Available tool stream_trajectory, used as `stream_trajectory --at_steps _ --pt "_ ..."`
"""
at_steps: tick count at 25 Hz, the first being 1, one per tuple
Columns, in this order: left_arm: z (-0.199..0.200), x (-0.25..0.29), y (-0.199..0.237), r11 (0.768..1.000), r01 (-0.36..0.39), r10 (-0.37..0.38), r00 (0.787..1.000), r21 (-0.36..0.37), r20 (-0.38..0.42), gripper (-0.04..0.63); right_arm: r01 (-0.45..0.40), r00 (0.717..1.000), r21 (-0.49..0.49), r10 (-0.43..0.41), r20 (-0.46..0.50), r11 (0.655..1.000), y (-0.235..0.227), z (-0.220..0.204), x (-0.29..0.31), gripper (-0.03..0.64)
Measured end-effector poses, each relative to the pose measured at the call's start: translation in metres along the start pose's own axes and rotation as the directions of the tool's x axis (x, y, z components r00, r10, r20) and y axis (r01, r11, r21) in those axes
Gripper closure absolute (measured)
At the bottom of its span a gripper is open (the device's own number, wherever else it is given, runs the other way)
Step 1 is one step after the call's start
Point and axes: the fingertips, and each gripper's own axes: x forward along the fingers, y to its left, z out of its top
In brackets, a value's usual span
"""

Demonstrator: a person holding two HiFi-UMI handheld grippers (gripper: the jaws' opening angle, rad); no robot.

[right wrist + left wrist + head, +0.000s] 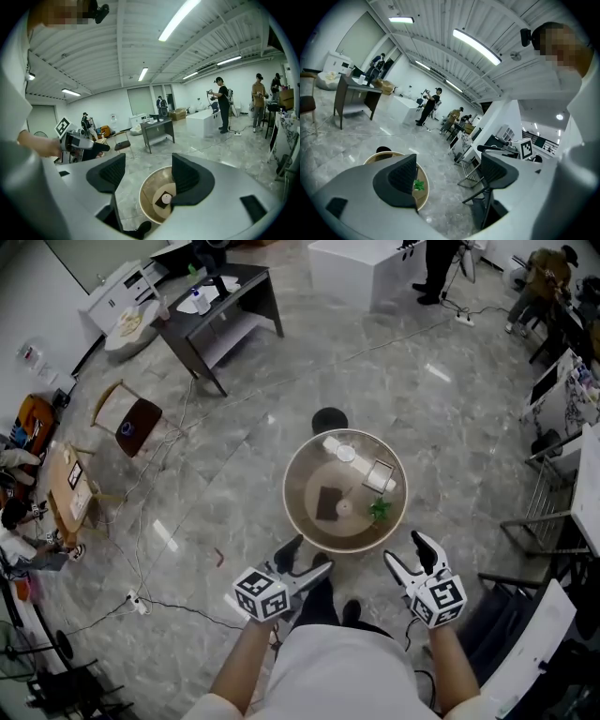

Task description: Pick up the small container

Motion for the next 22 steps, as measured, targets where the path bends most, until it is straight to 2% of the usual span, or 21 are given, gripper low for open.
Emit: stream_trajectory --at_steps 11,17,22 --pt "0.015 0.056 0.093 0.998 0.065 -0.061 0.989 0.021 -0.137 0.170 0.050 0.997 0.033 -0.048 -0.062 0.998 -0.027 -0.010 0.104 0.293" --pt "-0.002 0.086 0.135 0.997 0.080 -0.078 0.978 0.004 -0.195 0.172 0.066 0.993 0.039 -0.062 -0.097 0.997 -0.048 -0.034 0.148 0.293" --pt "-0.021 0.106 0.153 0.996 0.092 -0.094 0.967 -0.018 -0.237 0.173 0.064 0.990 0.042 -0.058 -0.129 0.997 -0.061 -0.056 0.170 0.291"
